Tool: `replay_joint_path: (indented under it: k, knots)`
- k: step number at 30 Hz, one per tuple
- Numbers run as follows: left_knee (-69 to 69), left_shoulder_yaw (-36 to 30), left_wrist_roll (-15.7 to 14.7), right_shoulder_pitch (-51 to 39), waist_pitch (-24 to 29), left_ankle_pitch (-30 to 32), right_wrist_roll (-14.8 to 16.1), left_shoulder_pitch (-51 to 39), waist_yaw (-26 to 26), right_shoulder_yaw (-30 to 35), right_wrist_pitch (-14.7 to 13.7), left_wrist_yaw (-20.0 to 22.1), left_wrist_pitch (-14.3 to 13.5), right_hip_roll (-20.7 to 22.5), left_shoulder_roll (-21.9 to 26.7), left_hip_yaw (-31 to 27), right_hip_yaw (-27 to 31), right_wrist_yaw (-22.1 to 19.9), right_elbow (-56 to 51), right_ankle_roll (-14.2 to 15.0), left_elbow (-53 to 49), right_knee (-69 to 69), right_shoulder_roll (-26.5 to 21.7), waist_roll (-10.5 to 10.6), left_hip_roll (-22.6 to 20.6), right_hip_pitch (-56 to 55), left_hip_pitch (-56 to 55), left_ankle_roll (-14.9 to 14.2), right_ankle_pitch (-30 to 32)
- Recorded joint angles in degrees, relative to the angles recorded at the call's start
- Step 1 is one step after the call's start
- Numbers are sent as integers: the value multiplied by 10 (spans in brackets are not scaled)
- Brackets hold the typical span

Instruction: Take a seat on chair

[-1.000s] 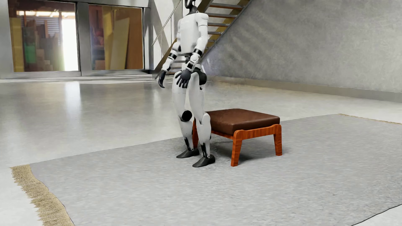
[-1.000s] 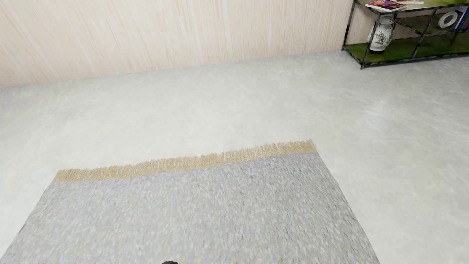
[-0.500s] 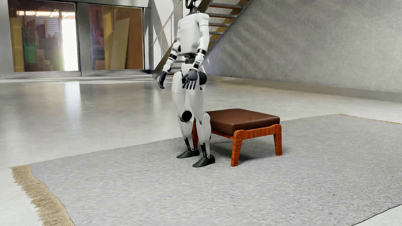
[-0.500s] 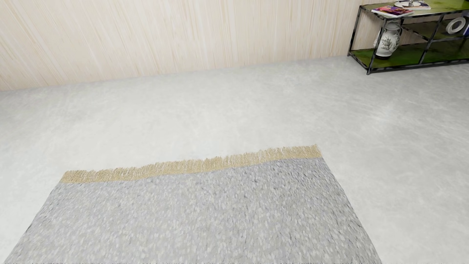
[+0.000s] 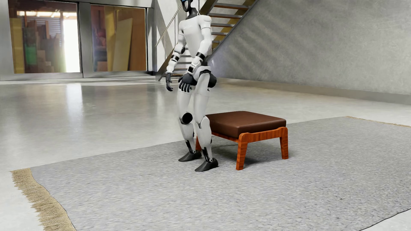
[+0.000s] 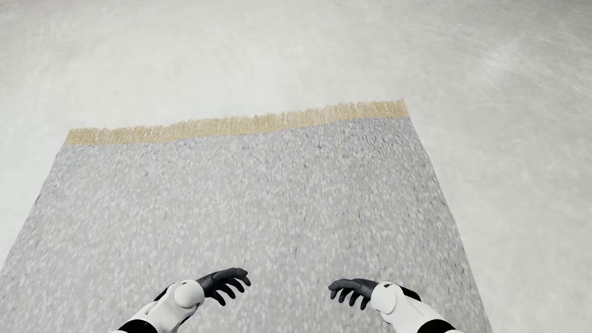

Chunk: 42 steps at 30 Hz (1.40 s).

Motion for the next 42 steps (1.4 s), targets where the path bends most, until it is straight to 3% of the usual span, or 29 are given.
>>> replay_joint_path:
  k: [2, 3, 5, 9, 11, 14, 18, 21, 24, 27, 32, 35, 37, 39, 42]
  knots:
    - [37, -27, -3, -47, 48, -2, -13, -39, 0, 56, -4, 33, -3, -7, 13, -2, 4, -20, -26, 4, -23, 43, -9, -1, 6, -49, -48, -9, -17]
    - [63, -41, 3, -83, 78, -8, -11, -60, 0, 50, -51, 30, -49, -13, 17, -10, 20, 7, -27, 4, -25, 72, -18, -7, 3, -75, -78, -10, -50]
    - [108, -74, 7, -135, 122, -13, -26, -101, -1, 103, -60, 39, -59, -27, 34, -13, 23, -6, -38, 9, -48, 120, -23, -9, 12, -126, -135, -25, -74]
    - [247, -140, 32, -243, 210, -44, -56, -193, 6, 197, -77, 23, -94, -63, 97, -25, 32, -49, -52, 67, -149, 250, -33, -20, 34, -257, -271, -54, -61]
    - [326, -156, 32, -297, 245, -64, -69, -225, 7, 242, -101, 51, -128, -76, 146, -36, 44, -81, -97, 87, -230, 327, -59, -23, 49, -325, -344, -74, -82]
    - [442, -185, 2, -381, 295, -92, -51, -286, 11, 299, -116, 122, -158, -88, 219, -56, 71, -184, -195, 99, -343, 442, -126, -22, 60, -427, -456, -94, -118]
    - [594, -203, -68, -485, 338, -125, 9, -338, 11, 380, -125, 228, -184, -96, 326, -81, 109, -322, -377, 106, -499, 603, -249, -23, 71, -560, -591, -124, -164]
    - [705, -192, -105, -534, 362, -147, 37, -353, 10, 406, -135, 284, -203, -99, 396, -101, 133, -396, -474, 114, -592, 715, -320, -27, 86, -637, -671, -141, -195]
    - [789, -173, -123, -552, 376, -156, 50, -350, 10, 408, -139, 313, -215, -101, 432, -115, 151, -429, -531, 117, -655, 801, -367, -28, 86, -686, -722, -141, -215]
    - [845, -141, -122, -530, 377, -158, 52, -324, 12, 380, -132, 309, -210, -102, 436, -121, 161, -429, -547, 119, -670, 855, -386, -29, 87, -701, -733, -132, -217]
    - [895, -98, -88, -412, 355, -144, 29, -274, 14, 253, -113, 238, -180, -101, 382, -121, 170, -356, -488, 114, -613, 901, -340, -27, 82, -669, -693, -111, -198]
    - [888, -53, -53, -300, 333, -126, 7, -200, 13, 139, -110, 190, -168, -105, 325, -117, 161, -294, -398, 113, -537, 893, -266, -29, 87, -606, -631, -102, -178]
    - [880, 2, -32, -230, 320, -114, 1, -142, 11, 60, -100, 169, -156, -102, 279, -111, 159, -277, -337, 104, -496, 889, -204, -35, 88, -577, -595, -99, -164]
    - [873, 51, -27, -168, 304, -103, 10, -83, 9, -12, -88, 184, -151, -96, 228, -110, 156, -295, -276, 97, -450, 883, -135, -38, 87, -549, -566, -94, -154]
    - [868, 115, -51, -90, 281, -97, 74, -14, 10, -103, -51, 248, -128, -84, 149, -109, 150, -362, -205, 87, -372, 875, -44, -36, 85, -512, -536, -81, -146]
